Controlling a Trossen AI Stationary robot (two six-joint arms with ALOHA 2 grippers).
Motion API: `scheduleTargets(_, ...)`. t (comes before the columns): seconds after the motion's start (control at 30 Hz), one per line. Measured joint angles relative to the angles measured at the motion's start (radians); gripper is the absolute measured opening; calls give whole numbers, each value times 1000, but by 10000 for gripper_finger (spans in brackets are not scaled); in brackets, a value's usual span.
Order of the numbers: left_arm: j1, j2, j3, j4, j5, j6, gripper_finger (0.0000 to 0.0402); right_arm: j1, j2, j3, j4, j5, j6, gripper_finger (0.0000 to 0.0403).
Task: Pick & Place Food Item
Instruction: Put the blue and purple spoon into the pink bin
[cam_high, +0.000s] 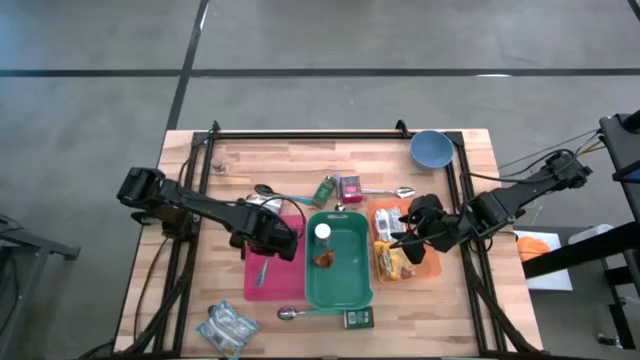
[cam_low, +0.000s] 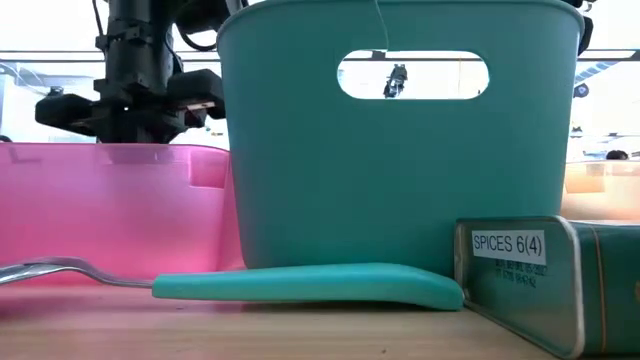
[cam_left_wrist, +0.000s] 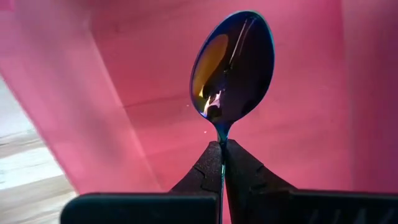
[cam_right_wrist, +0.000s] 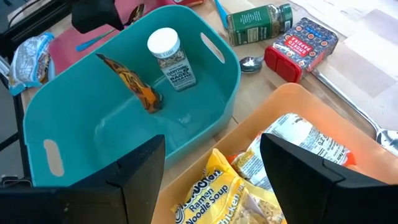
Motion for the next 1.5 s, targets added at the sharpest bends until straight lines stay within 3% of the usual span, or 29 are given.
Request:
scheduleTargets(0.33, 0, 59, -26, 12, -1, 0, 0, 0, 0, -6, 1, -2, 0, 258)
scheduleTargets(0.97, 6, 61, -114, 46, 0, -88, 0, 0, 0, -8, 2, -4, -15, 258)
scheduleTargets(1.5, 13, 61, -115, 75, 18, -88, 8, 0, 0, -8, 7, -9, -15, 258)
